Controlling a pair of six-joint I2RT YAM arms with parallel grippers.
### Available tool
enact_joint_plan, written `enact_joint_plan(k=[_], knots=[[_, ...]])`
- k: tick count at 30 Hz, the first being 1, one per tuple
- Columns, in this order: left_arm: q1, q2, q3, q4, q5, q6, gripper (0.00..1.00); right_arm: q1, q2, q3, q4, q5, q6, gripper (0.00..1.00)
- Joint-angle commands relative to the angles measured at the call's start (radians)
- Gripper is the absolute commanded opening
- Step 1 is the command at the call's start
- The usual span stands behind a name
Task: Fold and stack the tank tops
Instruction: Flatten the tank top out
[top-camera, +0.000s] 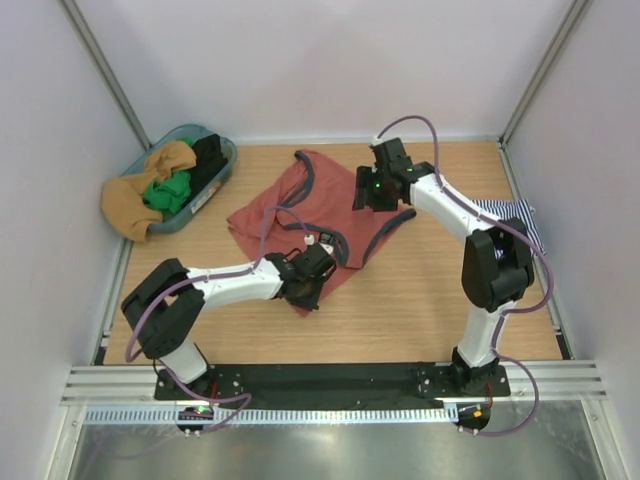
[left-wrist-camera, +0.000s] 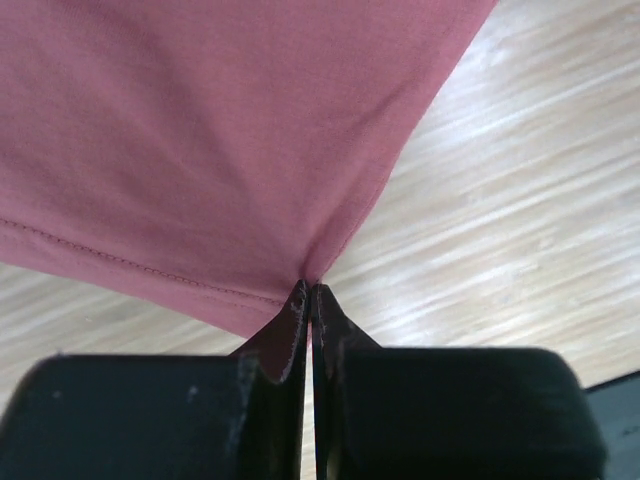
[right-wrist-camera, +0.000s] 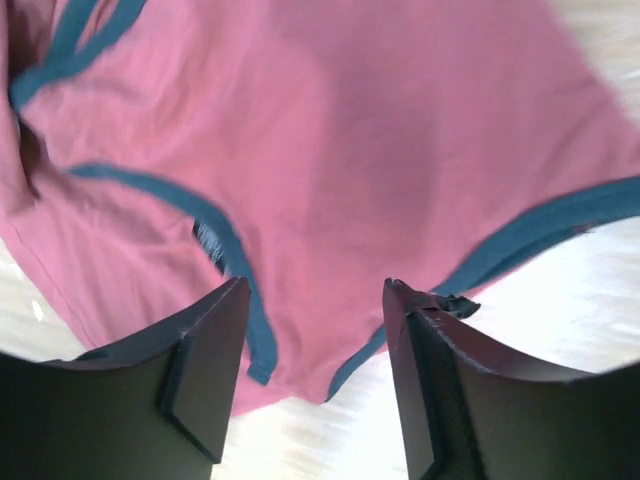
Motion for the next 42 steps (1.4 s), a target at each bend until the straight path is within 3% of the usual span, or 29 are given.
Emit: enact_joint_plan(k=[1,7,12,18,34,35,37,38,39,41,42], knots=[[-0.006,-0.081,-0.045,0.056,0.049,-0.053,0.0,0.102,-0.059,-0.045,-0.068,0.077,-0.055,0.66],[-0.007,-0.175,-0.154,0.107,0.059,-0.098,0.0,0.241,-0.122,-0.163,-0.081,0.211,-0.065,0.71],[-0.007,-0.235,-0.224,0.124,0.069,-0.131,0.0,0.335,-0.098,-0.154,-0.118,0.326,-0.065,0.7],[-0.007,-0.29,-0.309,0.222,0.102,-0.174,0.0,0.389,-0.021,-0.133,-0.117,0.328,-0.075,0.7],[-0.007,-0.328,-0.361,0.242,0.129,-0.184,0.0,0.464,0.024,-0.202,-0.094,0.225,-0.048,0.69],[-0.007,-0.328,-0.363,0.243,0.126,-0.184,0.0,0.467,0.027,-0.205,-0.097,0.242,-0.047,0.66],[-0.007,-0.331,-0.364,0.242,0.128,-0.187,0.0,0.467,0.041,-0.208,-0.114,0.263,-0.045,0.48],[-0.007,-0.331,-0.367,0.243,0.126,-0.187,0.0,0.467,0.042,-0.208,-0.117,0.274,-0.05,0.36],[-0.009,-0.333,-0.367,0.245,0.132,-0.187,0.0,0.467,0.044,-0.203,-0.126,0.285,-0.051,0.16],[-0.007,-0.336,-0.381,0.259,0.152,-0.184,0.0,0.465,0.036,-0.191,-0.143,0.314,-0.058,0.01],[-0.007,-0.34,-0.389,0.268,0.174,-0.184,0.0,0.461,0.03,-0.17,-0.16,0.329,-0.061,0.01]])
